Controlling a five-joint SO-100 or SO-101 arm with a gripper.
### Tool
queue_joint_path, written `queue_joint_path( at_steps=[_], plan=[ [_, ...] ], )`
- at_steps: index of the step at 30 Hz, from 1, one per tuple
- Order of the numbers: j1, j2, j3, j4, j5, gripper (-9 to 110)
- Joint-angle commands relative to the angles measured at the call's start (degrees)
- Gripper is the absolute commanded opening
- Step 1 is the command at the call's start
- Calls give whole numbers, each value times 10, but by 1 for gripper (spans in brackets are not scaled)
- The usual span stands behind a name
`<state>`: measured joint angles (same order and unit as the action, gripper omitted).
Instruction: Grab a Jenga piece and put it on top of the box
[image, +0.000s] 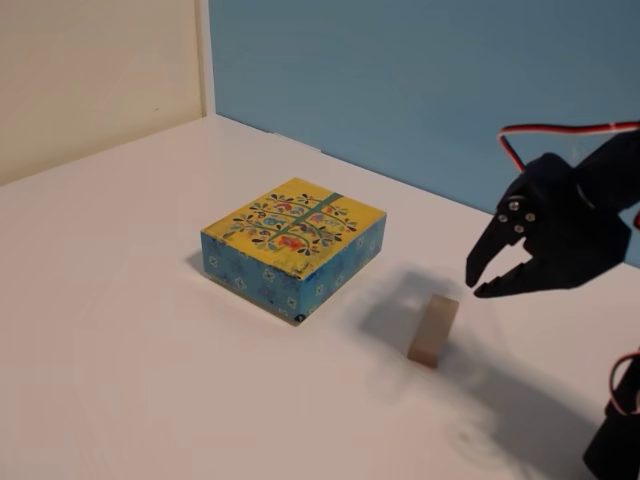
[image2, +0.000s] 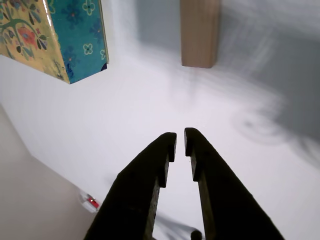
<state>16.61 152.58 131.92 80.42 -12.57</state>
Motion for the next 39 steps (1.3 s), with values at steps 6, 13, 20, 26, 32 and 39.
queue_joint_path(
  at_steps=[6, 13, 20, 26, 32, 39],
  plan=[
    [-4, -25, -26, 3, 5, 1],
    [-12, -55, -48, -2, 2, 1],
    [-18, -86, -73, -1, 15, 1],
    [-23, -117, -91, 0, 24, 1],
    [-27, -136, -98, 3, 25, 0],
    [-33, -151, -105, 3, 29, 0]
  ],
)
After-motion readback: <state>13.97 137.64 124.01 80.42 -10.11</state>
